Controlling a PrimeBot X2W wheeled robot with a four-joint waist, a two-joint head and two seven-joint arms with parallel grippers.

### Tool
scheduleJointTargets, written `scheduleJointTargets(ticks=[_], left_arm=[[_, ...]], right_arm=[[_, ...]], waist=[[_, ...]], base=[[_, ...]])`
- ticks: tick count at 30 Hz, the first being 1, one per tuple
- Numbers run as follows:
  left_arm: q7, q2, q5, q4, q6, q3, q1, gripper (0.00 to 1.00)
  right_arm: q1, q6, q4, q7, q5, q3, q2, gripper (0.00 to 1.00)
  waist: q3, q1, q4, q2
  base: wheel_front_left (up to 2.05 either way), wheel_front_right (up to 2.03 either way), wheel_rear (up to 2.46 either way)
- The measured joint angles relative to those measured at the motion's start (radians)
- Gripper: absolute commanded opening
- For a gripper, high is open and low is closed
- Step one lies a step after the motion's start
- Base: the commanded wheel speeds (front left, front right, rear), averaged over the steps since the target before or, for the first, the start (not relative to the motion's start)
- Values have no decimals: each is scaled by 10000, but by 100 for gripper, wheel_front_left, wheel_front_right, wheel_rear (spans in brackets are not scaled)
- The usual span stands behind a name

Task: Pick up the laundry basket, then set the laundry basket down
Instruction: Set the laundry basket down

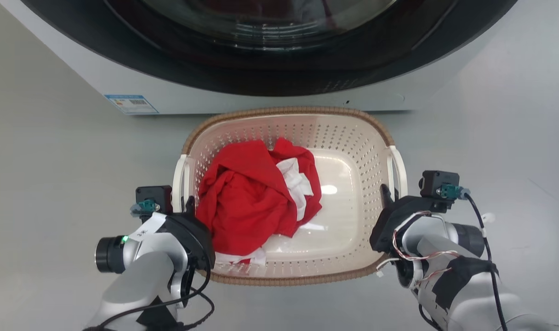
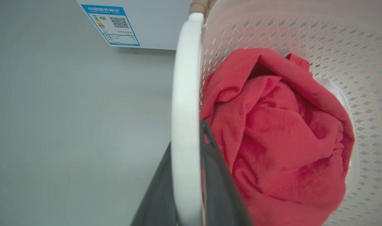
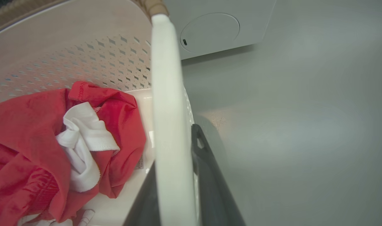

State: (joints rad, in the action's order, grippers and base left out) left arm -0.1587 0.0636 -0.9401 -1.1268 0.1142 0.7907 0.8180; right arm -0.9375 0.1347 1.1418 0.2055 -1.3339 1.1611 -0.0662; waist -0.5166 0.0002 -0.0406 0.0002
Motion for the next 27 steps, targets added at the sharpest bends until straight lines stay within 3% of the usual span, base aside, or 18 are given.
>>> scheduleJointTargets(ticks=[27], left_arm=[[-550, -42, 253, -86, 13, -207, 2416, 0]], right_arm=[[-2382, 0, 543, 336, 510, 4, -92, 0]], waist=[[-3730, -1, -409, 0]], base=[[0, 0, 0]])
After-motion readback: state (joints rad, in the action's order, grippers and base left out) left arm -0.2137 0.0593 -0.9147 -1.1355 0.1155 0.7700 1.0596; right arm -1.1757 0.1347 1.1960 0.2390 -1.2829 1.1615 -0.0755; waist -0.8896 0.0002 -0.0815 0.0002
